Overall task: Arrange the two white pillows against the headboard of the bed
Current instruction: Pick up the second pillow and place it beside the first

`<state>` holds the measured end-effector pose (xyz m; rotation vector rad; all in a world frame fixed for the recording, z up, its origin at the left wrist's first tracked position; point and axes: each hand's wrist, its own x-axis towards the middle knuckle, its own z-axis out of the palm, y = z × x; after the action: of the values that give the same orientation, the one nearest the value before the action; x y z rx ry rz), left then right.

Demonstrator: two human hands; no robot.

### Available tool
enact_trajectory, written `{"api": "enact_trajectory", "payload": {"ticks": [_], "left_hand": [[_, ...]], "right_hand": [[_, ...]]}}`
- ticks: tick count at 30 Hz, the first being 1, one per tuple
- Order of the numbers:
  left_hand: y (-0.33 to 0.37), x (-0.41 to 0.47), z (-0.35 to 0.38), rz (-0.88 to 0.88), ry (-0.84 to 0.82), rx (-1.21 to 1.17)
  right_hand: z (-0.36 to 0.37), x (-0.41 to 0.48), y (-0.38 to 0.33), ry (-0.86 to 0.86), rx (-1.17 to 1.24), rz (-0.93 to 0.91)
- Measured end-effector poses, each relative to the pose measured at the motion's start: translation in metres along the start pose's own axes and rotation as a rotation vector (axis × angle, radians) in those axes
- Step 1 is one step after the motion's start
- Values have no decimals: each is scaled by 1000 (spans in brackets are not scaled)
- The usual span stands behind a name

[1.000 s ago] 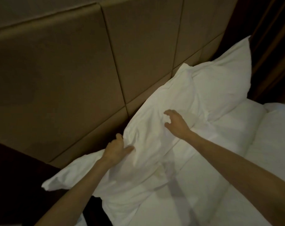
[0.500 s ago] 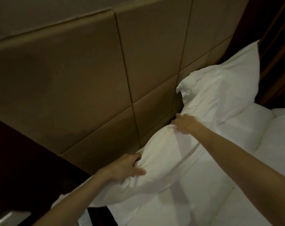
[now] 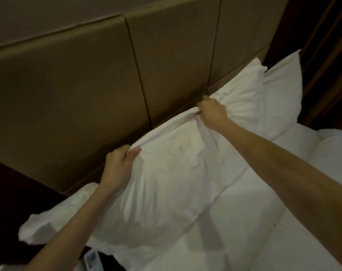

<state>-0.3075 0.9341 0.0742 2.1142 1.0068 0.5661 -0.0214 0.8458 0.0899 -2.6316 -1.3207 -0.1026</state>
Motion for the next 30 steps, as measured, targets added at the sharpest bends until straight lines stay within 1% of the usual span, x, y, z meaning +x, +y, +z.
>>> {"api": "enact_trajectory", "payload": {"ticks": [2,3,5,7,9,12,14,18,22,25,27,29,30], "left_hand": [[-7,7,6,-8,-20,84],[-15,9,10,-1,-46,153],[-36,11,21,9,-109,363],[-59,10,31,2,-112,575],[-75,5,35,35,-103,661],[-87,-6,34,173,-121,757],[-96,-14,30,180,-110,860],[-116,-24,25,153,32,895],[-106,-15,17,131,139,826],[-91,-7,4,139,229,750],[-83,-4,-2,95,277,666],[-80,-5,-4,66,293,629],[-81,-6,-4,75,274,659]], "right_hand": [[8,8,4,-57,59,-17],[16,10,7,-122,99,-29],[35,7,14,-308,176,-38],[56,-1,19,-484,176,-44],[71,-7,23,-559,146,-50],[79,-7,27,-554,129,-50],[79,-8,28,-542,114,-49],[77,-13,29,-521,99,-73],[76,-24,27,-411,99,-92],[73,-32,22,-312,158,-57],[70,-36,18,-260,207,-22],[69,-41,13,-211,269,12],[69,-43,11,-194,300,28]]}}
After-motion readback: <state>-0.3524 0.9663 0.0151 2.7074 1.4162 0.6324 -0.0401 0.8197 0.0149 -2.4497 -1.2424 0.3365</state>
